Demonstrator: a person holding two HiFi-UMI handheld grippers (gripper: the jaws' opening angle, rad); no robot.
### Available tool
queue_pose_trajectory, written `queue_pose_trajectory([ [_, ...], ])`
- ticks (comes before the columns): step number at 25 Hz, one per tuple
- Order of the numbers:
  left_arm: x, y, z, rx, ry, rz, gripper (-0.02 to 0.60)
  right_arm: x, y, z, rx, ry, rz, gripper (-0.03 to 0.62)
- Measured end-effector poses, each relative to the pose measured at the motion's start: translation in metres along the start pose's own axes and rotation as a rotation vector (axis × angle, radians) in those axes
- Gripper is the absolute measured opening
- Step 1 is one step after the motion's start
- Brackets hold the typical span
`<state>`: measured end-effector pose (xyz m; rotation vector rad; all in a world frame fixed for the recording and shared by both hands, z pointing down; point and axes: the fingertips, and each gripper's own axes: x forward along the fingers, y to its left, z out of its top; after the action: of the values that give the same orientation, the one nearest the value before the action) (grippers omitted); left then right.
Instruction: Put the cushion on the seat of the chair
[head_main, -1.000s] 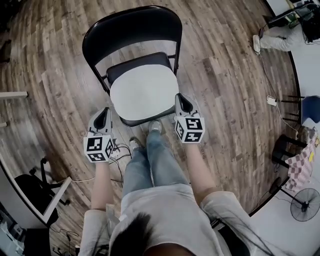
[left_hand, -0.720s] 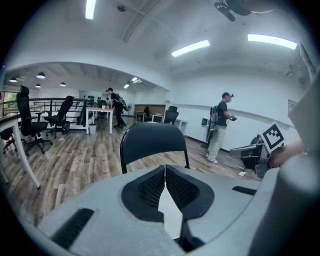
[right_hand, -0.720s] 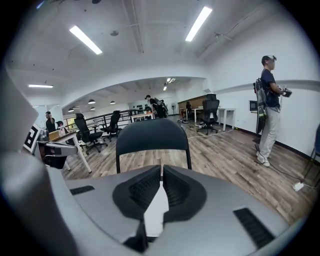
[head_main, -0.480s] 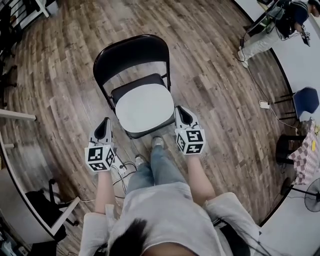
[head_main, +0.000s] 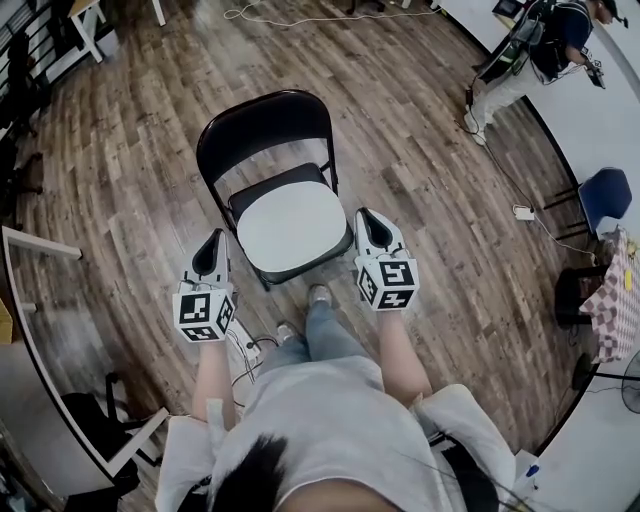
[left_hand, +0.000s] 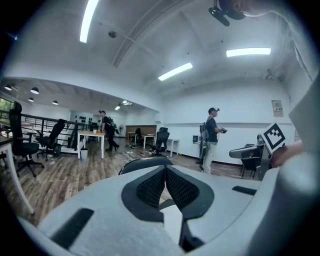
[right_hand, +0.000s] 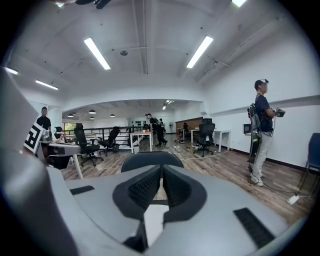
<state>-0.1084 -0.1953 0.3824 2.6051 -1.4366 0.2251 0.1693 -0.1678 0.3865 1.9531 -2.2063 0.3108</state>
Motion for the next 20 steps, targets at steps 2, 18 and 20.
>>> queue_pose_trajectory([
  [2, -0.004, -0.005, 0.014, 0.001, -0.021, -0.014, 0.014, -0.007, 0.001, 0.010, -0.009, -0.013, -0.002, 0.020],
  [18, -0.041, -0.026, 0.110, 0.026, -0.194, -0.032, 0.014, -0.054, 0.013, 0.090, -0.087, -0.182, 0.002, 0.020],
  [20, -0.046, -0.026, 0.118, 0.025, -0.212, -0.028, 0.014, -0.058, 0.018, 0.096, -0.097, -0.196, 0.006, 0.020],
])
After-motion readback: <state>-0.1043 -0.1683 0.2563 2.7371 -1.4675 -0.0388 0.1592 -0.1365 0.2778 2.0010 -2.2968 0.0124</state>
